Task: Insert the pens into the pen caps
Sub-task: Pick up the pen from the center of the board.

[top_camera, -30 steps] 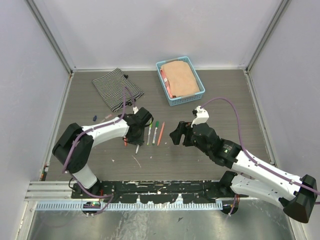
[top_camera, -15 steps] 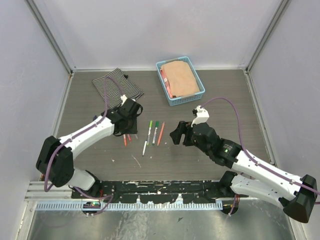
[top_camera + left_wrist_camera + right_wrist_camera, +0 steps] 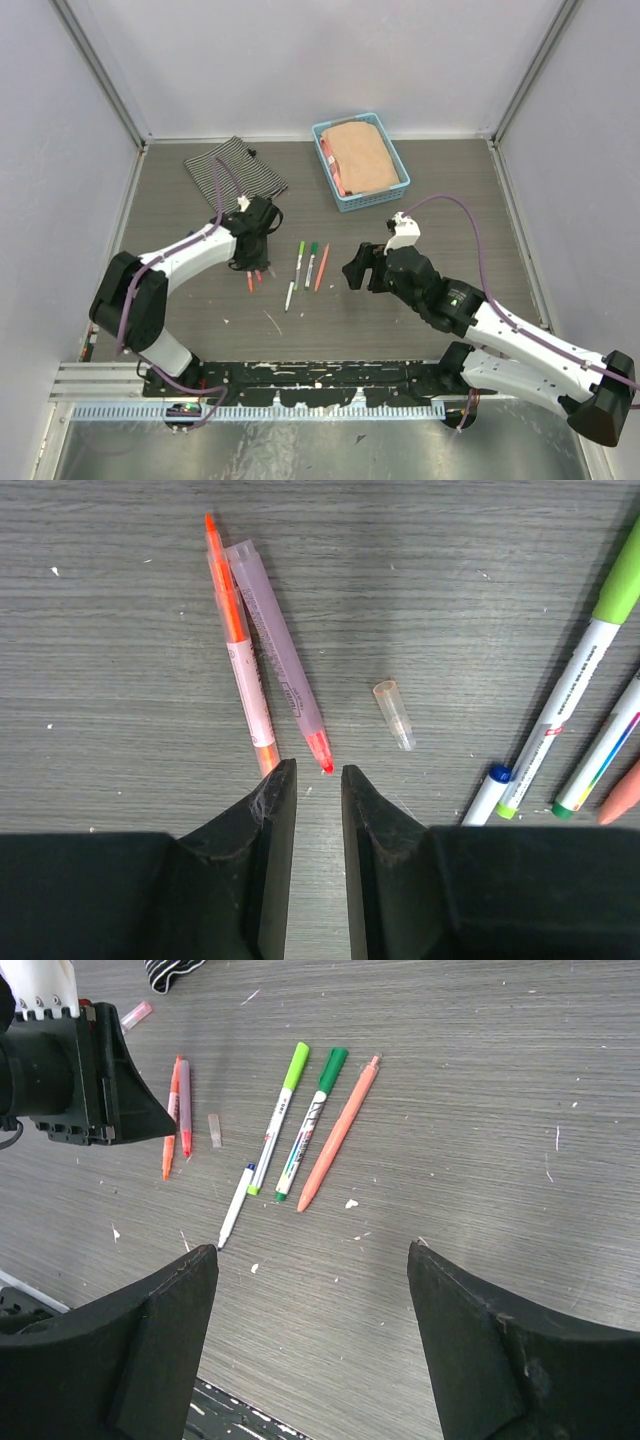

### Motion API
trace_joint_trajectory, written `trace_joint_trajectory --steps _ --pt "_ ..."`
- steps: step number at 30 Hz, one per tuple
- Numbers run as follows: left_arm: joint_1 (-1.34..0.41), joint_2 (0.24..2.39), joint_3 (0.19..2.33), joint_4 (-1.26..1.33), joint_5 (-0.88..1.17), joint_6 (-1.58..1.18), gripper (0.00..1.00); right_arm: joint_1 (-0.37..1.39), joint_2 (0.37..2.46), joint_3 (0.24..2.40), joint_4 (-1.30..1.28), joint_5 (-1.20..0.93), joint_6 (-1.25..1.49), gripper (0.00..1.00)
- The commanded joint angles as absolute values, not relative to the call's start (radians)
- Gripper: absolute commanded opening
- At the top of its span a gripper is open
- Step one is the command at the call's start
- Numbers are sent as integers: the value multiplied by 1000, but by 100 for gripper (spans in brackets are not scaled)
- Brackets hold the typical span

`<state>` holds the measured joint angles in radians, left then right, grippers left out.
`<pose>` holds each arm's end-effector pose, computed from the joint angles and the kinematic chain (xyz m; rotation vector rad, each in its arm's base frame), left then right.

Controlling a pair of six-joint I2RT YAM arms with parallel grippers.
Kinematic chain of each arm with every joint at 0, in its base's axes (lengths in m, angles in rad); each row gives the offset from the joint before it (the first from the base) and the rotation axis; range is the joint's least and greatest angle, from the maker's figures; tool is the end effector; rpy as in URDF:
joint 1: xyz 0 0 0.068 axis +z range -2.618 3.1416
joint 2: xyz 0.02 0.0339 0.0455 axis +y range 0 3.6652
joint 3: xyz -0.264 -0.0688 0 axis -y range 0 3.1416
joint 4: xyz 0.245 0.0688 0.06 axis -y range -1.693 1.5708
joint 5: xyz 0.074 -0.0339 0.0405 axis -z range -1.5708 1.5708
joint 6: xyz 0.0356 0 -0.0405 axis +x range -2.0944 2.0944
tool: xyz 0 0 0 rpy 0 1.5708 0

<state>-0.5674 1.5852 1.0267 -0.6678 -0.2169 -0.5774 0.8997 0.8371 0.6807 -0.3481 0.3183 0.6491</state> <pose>0.2572 -0.1548 0.1962 -0.0655 2.7361 -0.0074 0.1262 0.1411 0.2786 -0.0650 2.1069 0.6253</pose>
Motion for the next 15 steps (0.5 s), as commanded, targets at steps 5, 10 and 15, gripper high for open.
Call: trace_joint_trajectory --steps 5,10,15 --pt "-565 1636 1032 -647 -248 -580 31 904 820 731 -337 355 636 82" --pt "-563 1665 1037 -633 -246 -579 31 904 822 732 -339 355 634 82" --pt "-562 1695 1043 -623 -242 -578 31 904 822 738 -345 357 629 81"
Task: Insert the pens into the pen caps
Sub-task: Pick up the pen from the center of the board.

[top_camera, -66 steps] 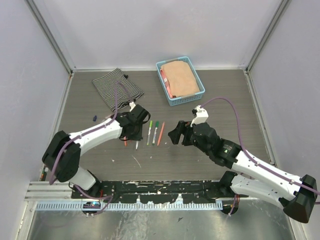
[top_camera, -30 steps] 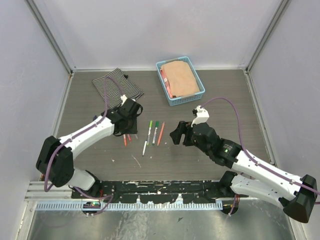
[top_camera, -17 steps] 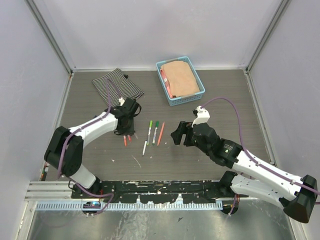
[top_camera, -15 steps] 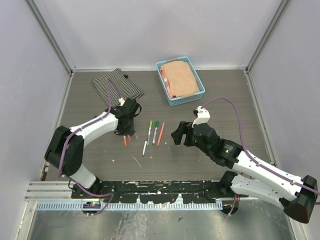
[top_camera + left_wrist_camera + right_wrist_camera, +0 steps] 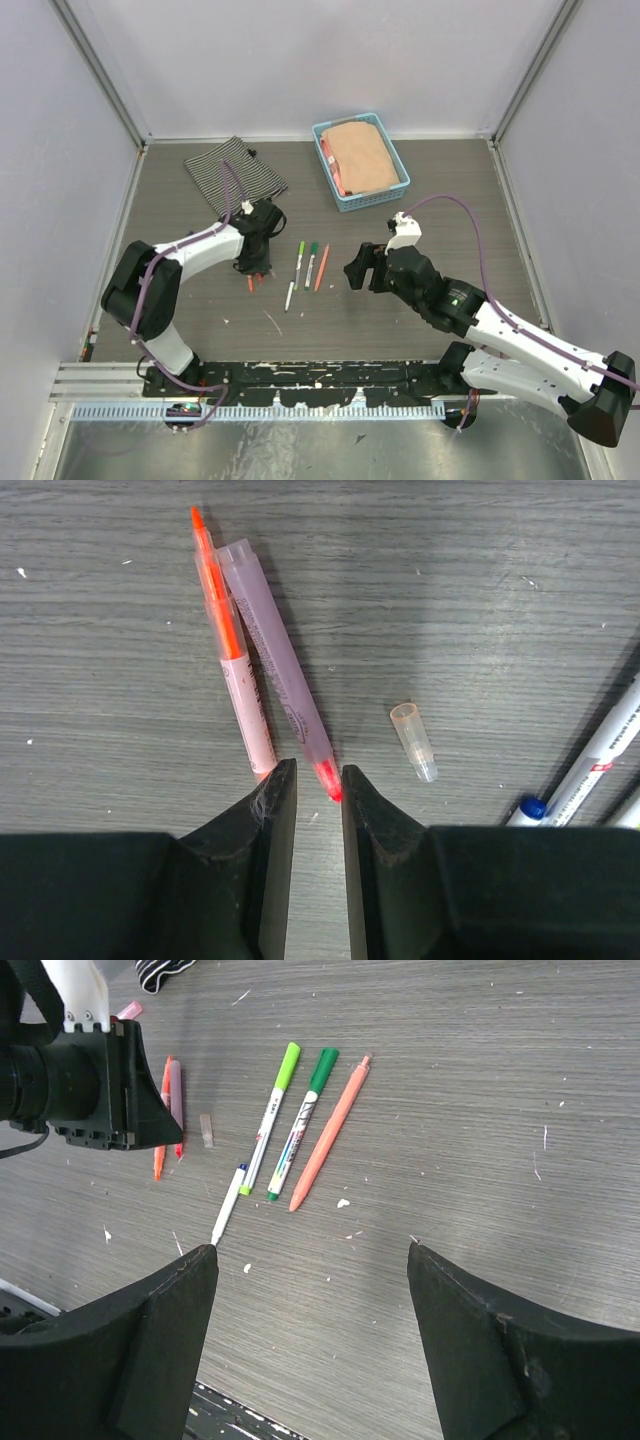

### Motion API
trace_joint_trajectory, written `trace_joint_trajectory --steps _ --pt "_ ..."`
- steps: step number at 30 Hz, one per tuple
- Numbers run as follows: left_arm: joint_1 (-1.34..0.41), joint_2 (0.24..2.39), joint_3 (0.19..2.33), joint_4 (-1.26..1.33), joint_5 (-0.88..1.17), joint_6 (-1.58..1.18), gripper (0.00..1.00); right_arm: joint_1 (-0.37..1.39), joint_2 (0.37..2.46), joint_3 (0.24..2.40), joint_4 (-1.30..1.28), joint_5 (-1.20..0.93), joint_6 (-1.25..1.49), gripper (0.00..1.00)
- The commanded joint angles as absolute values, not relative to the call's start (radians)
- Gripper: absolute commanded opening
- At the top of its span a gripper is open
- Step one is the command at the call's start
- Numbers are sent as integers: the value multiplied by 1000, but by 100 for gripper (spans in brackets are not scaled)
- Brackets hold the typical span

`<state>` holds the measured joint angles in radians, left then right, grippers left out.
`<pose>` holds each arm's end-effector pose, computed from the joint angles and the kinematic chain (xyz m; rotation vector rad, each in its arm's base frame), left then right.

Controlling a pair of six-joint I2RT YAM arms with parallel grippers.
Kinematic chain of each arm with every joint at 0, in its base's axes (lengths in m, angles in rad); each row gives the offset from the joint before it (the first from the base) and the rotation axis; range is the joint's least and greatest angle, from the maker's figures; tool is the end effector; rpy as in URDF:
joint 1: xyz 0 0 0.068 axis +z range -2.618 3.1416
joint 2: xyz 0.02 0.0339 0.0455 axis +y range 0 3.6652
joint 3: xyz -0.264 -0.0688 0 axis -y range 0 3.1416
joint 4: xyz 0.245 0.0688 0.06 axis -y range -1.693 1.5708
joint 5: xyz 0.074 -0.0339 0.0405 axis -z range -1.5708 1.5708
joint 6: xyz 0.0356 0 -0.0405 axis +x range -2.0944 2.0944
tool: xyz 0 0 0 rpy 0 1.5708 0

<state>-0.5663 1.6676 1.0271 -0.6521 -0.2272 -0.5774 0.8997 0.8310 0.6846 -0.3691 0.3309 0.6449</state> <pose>0.2639 -0.1583 0.1735 -0.0600 2.7853 0.0562 0.1252 0.1391 0.2790 -0.0642 2.1113 0.6034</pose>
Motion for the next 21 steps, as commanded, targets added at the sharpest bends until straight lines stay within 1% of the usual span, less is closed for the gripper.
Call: trace_joint_trajectory --steps 1,11,15,21 --pt "-562 1700 1044 -622 -240 -578 31 904 823 738 -344 359 629 82" --pt "-552 1746 1055 -609 -224 -577 30 904 831 745 -348 364 621 81" --pt "-549 1752 1061 -609 -228 -573 22 904 834 747 -349 365 620 82" --pt "-549 1712 1078 -646 -252 -569 13 904 825 743 -349 377 623 82"
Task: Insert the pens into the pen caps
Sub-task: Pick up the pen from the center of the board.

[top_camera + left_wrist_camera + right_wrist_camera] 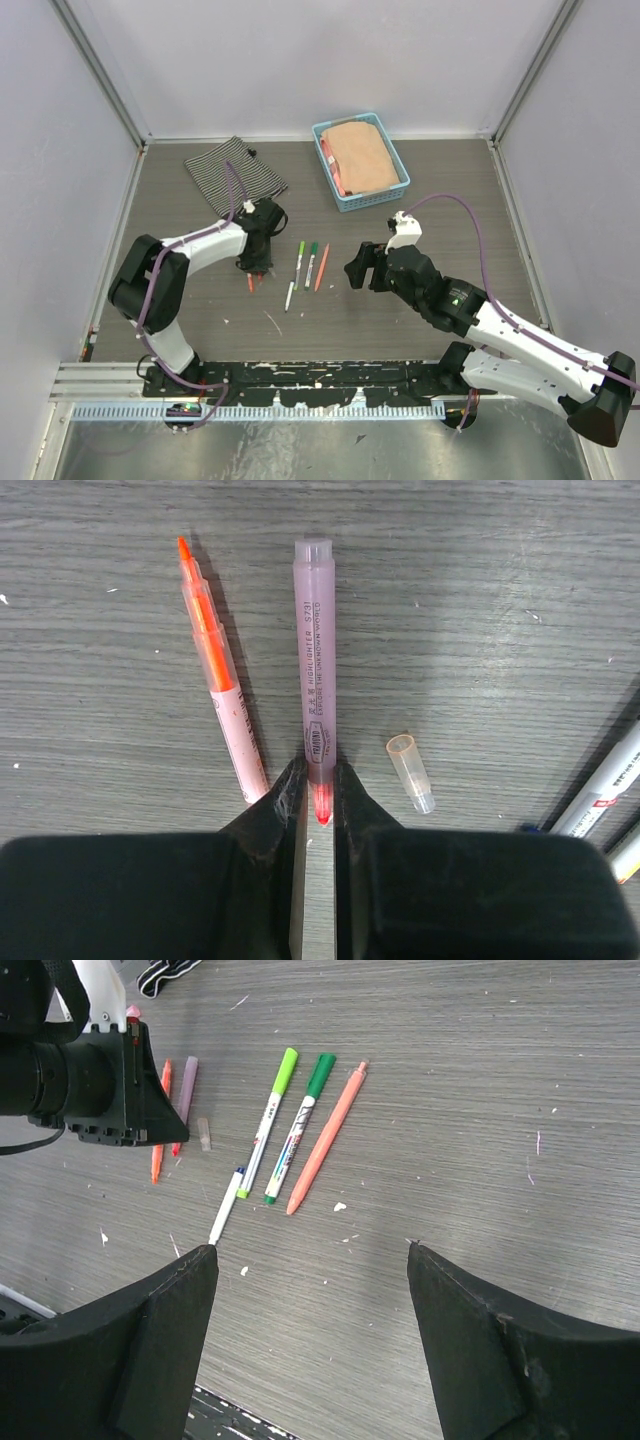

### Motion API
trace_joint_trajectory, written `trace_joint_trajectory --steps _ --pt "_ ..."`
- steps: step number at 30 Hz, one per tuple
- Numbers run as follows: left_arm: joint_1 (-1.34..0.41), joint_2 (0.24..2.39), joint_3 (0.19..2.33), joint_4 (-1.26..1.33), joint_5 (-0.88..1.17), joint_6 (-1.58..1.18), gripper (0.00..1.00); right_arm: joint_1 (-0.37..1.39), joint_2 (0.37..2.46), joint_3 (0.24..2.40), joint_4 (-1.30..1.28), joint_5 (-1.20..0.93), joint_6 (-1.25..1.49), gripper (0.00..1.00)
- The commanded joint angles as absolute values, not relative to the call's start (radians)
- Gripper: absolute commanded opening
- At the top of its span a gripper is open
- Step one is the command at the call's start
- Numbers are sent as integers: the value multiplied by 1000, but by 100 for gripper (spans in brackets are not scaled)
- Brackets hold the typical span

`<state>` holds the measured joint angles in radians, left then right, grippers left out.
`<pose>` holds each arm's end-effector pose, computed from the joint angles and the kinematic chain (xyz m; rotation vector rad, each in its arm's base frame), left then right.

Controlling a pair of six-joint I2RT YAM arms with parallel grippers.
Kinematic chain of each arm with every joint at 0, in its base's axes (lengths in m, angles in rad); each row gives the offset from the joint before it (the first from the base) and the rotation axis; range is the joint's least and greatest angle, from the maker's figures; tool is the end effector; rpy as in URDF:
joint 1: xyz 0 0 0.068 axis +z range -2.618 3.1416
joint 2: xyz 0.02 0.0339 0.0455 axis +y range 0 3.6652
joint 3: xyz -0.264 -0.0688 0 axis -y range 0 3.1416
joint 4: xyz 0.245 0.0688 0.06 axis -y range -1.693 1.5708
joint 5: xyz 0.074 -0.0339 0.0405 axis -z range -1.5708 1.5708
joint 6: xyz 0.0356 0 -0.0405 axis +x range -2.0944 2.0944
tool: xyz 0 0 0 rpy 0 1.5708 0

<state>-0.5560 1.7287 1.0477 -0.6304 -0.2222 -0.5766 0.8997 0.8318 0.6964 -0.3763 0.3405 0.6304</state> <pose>0.2738 -0.1609 0.1615 -0.0697 2.8034 0.0678 0.1255 0.1389 0.2823 -0.0723 2.1026 0.5890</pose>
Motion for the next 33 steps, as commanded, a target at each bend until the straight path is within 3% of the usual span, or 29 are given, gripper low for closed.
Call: trace_joint_trajectory --steps 1,9,19,24,33 --pt "-549 1694 1082 -656 -255 -566 13 904 817 737 -341 383 631 82" --pt "-635 1476 1106 -676 -261 -472 12 904 778 710 -300 450 700 81" --pt "-902 1237 1070 -465 -52 -362 12 903 801 666 5 356 780 80" --pt "-951 1187 1057 -401 7 -371 12 904 821 663 33 368 854 69" --pt "-968 1184 1052 -376 29 -366 12 903 885 626 151 248 907 61"
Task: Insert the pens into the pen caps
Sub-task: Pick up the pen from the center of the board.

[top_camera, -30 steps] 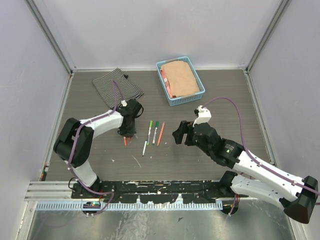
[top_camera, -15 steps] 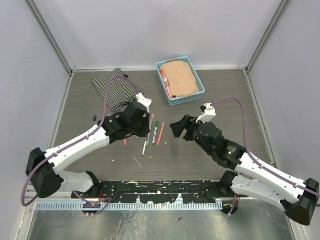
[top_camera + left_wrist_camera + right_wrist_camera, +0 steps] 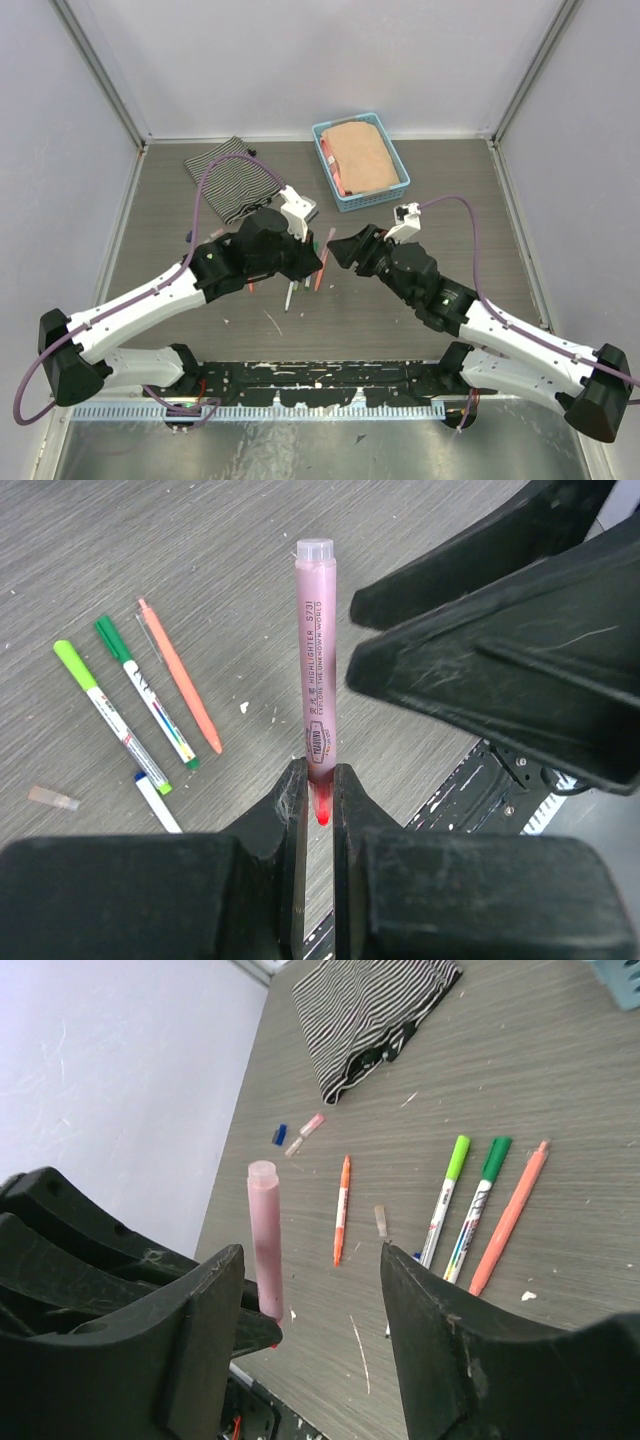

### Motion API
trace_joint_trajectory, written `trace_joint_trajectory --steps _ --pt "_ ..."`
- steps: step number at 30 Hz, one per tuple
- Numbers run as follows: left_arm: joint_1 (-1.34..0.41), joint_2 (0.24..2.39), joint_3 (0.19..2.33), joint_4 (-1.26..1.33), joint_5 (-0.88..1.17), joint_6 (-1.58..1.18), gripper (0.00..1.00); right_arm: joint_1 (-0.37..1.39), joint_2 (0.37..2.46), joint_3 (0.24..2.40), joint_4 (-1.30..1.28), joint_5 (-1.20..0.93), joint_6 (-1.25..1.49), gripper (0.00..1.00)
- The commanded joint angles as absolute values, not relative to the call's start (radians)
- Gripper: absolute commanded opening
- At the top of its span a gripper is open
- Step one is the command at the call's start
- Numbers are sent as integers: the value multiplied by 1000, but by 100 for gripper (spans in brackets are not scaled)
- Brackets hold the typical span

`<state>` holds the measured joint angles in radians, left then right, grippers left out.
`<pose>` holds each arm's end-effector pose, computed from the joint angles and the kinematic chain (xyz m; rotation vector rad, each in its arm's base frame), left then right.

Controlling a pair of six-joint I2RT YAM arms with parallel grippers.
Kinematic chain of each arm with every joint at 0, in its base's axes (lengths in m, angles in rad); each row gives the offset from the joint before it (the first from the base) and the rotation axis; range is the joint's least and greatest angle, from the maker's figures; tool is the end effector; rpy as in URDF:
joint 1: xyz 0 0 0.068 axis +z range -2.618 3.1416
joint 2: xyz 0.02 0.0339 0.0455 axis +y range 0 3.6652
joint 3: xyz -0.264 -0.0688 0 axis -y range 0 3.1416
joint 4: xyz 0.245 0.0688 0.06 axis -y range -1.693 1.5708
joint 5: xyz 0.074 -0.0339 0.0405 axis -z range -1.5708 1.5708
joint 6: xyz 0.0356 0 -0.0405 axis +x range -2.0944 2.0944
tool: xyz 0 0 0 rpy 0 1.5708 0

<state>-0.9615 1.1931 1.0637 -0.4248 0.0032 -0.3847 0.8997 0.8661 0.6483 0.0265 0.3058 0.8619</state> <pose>0.1524 -0.2186 0.3291 0.6365 2.1384 -0.7777 0.1372 0.1556 0.2997 0.2003 1.8552 0.9961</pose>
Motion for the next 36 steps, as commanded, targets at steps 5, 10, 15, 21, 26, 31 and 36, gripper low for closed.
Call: trace_joint_trajectory --steps 5,10,15,21,26,31,36 --pt "-973 1175 1051 -363 42 -364 12 904 925 631 168 208 917 55" --pt "-976 1171 1048 -358 53 -359 12 903 937 631 191 183 917 48" --pt "-977 1172 1043 -357 43 -358 12 904 947 636 220 158 914 33" --pt "-977 1164 1037 -359 40 -357 30 904 957 641 205 157 905 0" --pt "-977 1134 1023 -371 -10 -358 41 904 930 658 128 206 855 0" --pt "-973 1127 1031 -425 -140 -340 49 902 888 687 -15 338 785 0" --pt "-898 1168 1059 -504 -250 -340 53 904 826 692 -124 414 755 0"
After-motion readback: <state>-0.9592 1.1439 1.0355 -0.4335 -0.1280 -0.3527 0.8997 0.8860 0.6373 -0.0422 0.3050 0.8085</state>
